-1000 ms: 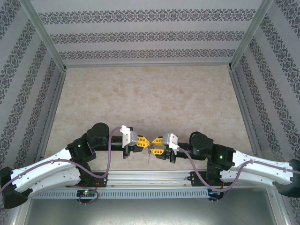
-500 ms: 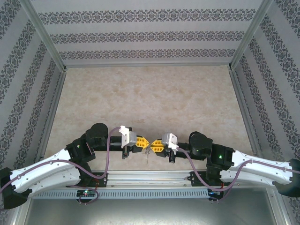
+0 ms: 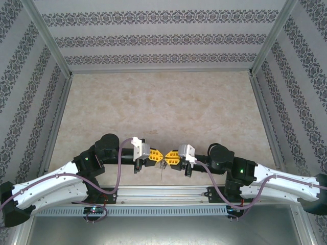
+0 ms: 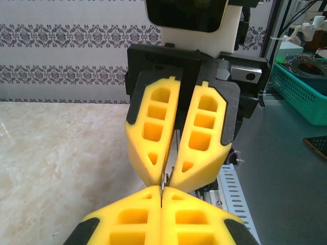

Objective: Put the keys on the keyring

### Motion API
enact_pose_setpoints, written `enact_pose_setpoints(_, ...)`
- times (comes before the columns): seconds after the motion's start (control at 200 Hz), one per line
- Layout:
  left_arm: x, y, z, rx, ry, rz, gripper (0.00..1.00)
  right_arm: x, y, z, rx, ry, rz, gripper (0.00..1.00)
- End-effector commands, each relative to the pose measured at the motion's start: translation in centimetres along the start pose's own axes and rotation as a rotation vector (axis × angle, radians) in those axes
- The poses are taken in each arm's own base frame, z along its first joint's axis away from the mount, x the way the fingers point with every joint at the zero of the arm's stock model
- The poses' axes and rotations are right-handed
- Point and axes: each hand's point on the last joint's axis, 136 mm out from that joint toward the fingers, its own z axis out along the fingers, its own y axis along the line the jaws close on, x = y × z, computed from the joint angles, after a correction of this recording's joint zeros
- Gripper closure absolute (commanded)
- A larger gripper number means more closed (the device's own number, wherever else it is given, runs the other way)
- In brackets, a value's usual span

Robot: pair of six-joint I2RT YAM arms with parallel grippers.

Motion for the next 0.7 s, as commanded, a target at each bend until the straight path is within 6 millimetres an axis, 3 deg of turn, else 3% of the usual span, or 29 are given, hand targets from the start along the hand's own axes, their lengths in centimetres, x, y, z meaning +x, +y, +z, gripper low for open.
enact_pose_setpoints(0.0, -1.4, -0.6, -0.1, 0.027, -0.049, 0.018, 1.00, -1.6, -0.3, -0.3, 0.015, -0.050, -0.016, 0.95)
enact_pose_setpoints(0.11, -1.6, -0.6, -0.2, 0.026, -0.050, 0.021, 1.00, -1.4, -0.4, -0.3, 0.019, -0.042, -0.015, 0.95)
enact_pose_setpoints(0.295, -1.8, -0.6, -0.2, 0.023, -0.059, 0.024, 1.00, -1.1, -0.4, -0.3, 0.021, -0.039, -0.008, 0.74)
enact_pose_setpoints(0.38, -1.9, -0.6, -0.2, 0.023, -0.068, 0.026, 1.00, -1.0, -0.4, -0.3, 0.021, -0.039, -0.004, 0.73)
enact_pose_setpoints(0.525, -2.1, -0.7, -0.2, 0.032, -0.081, 0.023, 1.00, -1.1, -0.4, -0.5, 0.025, -0.044, -0.005, 0.81)
enact_pose_setpoints(0.694, -3.1, -0.8, -0.3, 0.034, -0.140, 0.022, 1.00, -1.1, -0.3, -0.3, 0.017, -0.044, -0.002, 0.77)
